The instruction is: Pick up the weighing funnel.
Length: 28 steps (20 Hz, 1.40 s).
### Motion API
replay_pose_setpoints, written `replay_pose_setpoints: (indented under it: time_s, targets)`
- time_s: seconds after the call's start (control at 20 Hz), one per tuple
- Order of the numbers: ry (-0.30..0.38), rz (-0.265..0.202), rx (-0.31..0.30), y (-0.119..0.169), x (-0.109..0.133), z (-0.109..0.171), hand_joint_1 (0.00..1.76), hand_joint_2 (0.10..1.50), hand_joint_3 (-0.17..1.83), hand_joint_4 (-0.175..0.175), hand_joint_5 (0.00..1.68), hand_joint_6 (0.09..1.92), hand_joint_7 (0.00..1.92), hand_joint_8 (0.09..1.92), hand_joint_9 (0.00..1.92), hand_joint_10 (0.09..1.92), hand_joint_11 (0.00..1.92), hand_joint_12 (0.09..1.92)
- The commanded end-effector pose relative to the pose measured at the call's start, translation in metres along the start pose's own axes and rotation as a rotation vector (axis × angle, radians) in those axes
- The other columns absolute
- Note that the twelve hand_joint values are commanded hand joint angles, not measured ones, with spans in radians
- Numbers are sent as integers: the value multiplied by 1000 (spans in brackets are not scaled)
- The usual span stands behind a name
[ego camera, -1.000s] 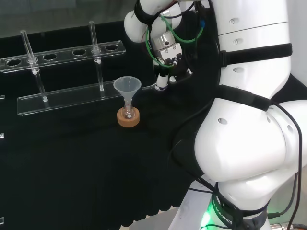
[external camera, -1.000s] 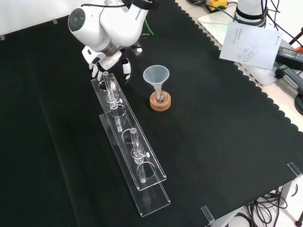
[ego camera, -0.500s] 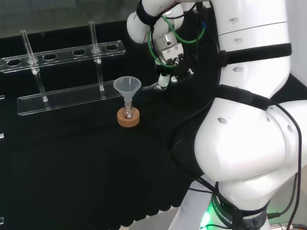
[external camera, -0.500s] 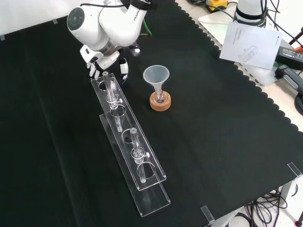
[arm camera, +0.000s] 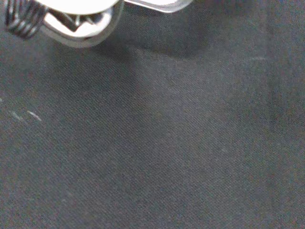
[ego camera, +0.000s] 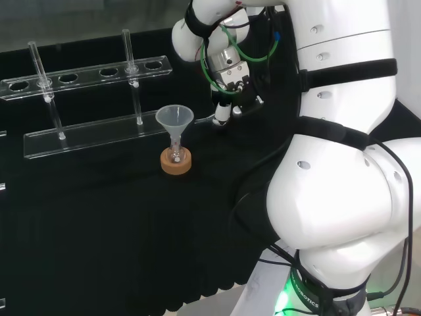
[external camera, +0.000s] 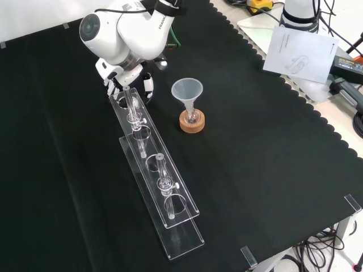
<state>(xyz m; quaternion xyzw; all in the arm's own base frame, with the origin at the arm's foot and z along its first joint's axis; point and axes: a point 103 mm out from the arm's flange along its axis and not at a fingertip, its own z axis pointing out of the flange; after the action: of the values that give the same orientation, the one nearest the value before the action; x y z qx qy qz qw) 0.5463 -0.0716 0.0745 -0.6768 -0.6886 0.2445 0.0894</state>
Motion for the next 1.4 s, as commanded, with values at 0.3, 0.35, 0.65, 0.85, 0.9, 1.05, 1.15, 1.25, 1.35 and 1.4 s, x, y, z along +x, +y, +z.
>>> replay_pose_setpoints:
  time_s: [0.3,0.35,0.65,0.85,0.9,1.05,1.15,1.25,1.35,1.4]
  targets:
    - [9,-1,3,0,-2,3,928,601,604,38,813,729,482,652,730,507,513,1284]
    - [9,0,4,0,-2,3,928,601,604,39,818,731,483,652,730,507,514,1284]
    - [10,0,8,2,-2,3,929,603,606,43,854,741,485,654,734,508,516,1283]
    - [1,3,23,5,-1,3,929,606,608,47,918,760,490,656,740,510,518,1283]
    - [0,5,23,6,-1,4,929,607,609,49,932,764,491,656,742,510,519,1282]
    - [-5,10,22,7,0,6,931,612,612,59,1000,758,499,658,753,510,524,1280]
    - [-6,16,2,6,-2,6,1032,725,514,135,1126,745,514,661,768,508,534,1277]
    - [6,22,-19,4,-4,4,1088,707,576,166,1208,723,558,648,806,494,555,1263]
    - [17,24,-41,0,-8,0,1109,657,678,174,1233,748,596,636,853,474,597,1238]
    - [23,25,-51,-2,-9,-2,1113,642,709,175,1235,760,607,634,873,464,625,1221]
